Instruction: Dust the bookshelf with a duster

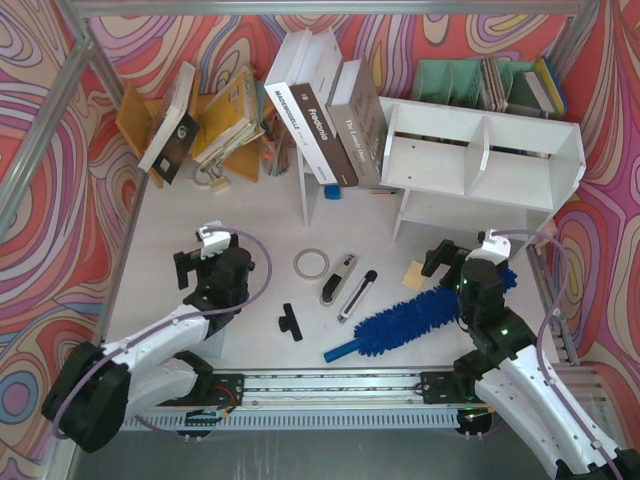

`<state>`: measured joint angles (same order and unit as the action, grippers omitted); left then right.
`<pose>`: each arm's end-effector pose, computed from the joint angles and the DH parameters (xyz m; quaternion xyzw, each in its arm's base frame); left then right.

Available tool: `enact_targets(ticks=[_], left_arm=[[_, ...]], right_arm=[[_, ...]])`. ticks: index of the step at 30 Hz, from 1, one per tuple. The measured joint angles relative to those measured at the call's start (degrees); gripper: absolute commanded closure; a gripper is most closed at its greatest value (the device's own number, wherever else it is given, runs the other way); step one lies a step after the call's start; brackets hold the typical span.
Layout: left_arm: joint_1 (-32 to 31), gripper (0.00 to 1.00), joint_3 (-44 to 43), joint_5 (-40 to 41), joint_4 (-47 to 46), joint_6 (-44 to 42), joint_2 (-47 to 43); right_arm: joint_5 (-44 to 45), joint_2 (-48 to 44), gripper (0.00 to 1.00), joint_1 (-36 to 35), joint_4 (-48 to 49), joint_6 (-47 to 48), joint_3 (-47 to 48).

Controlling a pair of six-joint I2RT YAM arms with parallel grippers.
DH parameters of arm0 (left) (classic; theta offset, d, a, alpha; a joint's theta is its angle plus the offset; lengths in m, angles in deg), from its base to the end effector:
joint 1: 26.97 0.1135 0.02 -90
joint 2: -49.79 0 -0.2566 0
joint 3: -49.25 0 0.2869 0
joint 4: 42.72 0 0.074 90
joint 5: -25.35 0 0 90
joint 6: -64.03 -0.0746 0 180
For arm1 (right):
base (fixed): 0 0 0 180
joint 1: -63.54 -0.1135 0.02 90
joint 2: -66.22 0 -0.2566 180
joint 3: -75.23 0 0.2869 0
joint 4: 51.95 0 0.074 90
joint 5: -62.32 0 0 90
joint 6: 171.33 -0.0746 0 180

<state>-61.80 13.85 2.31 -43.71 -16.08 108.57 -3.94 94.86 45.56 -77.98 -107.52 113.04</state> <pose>0.2409 -0.0840 0.1798 -0.1500 0.7430 0.2474 0.6035 0.2130 0.0376 0.2409 0.1785 0.7752 0.0661 0.6024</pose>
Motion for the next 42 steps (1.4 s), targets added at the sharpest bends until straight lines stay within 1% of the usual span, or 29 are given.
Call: enact_targets(ticks=[3, 5, 10, 15, 18, 21, 23, 26, 29, 35, 42], left_arm=[[2.78, 0.02, 3.45, -2.82, -10.12, -6.03, 3.58], [5.05, 0.02, 5.77, -6.16, -16.85, -9.16, 5.03], [11.08, 0.02, 10.88, -14.75, -33.18, -13.25, 11.02], [14.29, 0.02, 13.6, -21.14, -52.7, -17.62, 25.53], [18.32, 0.02, 13.46, -26.84, -58.21, -17.55, 30.97], [23.15, 0.02, 13.25, -32.24, -57.99, -15.02, 29.9], [25.79, 0.02, 11.45, -34.82, -57.22, -13.44, 30.16], [28.44, 0.02, 5.31, -38.73, -49.77, -10.54, 30.16], [31.06, 0.02, 2.38, -41.68, -45.68, -7.91, 29.73], [31.63, 0.02, 2.34, -43.98, -41.05, -5.77, 29.59], [31.63, 0.02, 2.34, -45.03, -40.06, -5.33, 29.59]], right_arm=[[-0.26, 0.37, 0.01, 0.0, -0.02, 0.26, 0.0], [-0.37, 0.66, 0.01, 0.0, -0.02, 0.31, 0.0], [-0.35, 0.68, 0.01, 0.0, -0.07, 0.31, 0.0], [0.04, 2.34, 0.01, 0.0, -0.76, 0.0, 1.07], [0.52, 5.09, 0.01, 0.0, -1.4, -0.09, 3.54], [1.73, 6.1, 0.01, 0.0, -1.11, 0.81, 4.81], [3.32, 6.1, 0.01, 0.0, -0.63, 1.81, 4.79], [6.27, 6.8, 0.01, 0.0, 1.46, 3.28, 4.61], [8.72, 9.4, 0.01, 0.0, 5.07, 4.15, 3.89], [12.94, 19.19, 0.01, 0.0, 18.25, 8.04, -2.08], [14.29, 34.01, 0.01, 0.11, 41.13, 17.46, -8.63]])
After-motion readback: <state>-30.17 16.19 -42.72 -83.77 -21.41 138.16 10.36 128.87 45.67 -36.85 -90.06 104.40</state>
